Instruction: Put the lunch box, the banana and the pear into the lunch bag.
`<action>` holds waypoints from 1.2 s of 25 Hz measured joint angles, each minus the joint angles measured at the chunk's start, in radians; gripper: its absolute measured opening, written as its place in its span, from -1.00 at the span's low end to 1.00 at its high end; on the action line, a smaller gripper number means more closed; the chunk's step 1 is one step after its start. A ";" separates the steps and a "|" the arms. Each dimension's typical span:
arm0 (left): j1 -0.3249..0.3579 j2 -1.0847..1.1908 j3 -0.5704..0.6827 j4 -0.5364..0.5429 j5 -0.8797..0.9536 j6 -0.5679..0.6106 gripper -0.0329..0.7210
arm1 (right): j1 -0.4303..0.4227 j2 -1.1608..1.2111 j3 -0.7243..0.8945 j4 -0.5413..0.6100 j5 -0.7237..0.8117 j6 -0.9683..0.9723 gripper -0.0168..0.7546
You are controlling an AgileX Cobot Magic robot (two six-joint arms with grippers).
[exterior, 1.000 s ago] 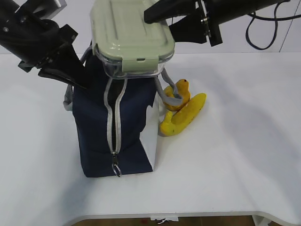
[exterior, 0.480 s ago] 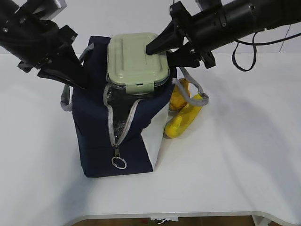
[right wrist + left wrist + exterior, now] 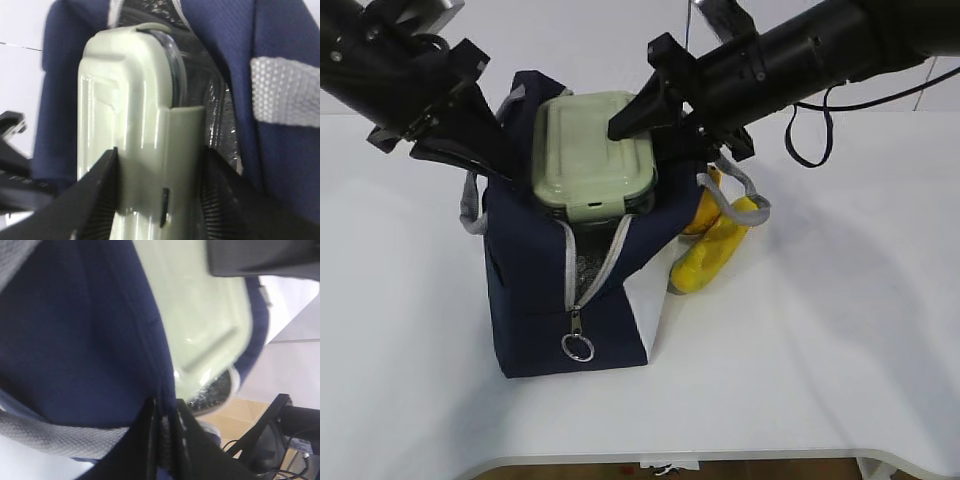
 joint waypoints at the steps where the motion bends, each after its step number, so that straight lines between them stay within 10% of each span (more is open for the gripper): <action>1: 0.000 0.000 0.000 -0.012 0.000 0.002 -0.87 | 0.000 0.009 0.000 -0.004 -0.007 0.000 -0.01; 30: 0.000 0.009 0.000 0.057 -0.044 0.012 -0.87 | 0.114 0.276 -0.116 0.023 -0.056 0.000 -0.01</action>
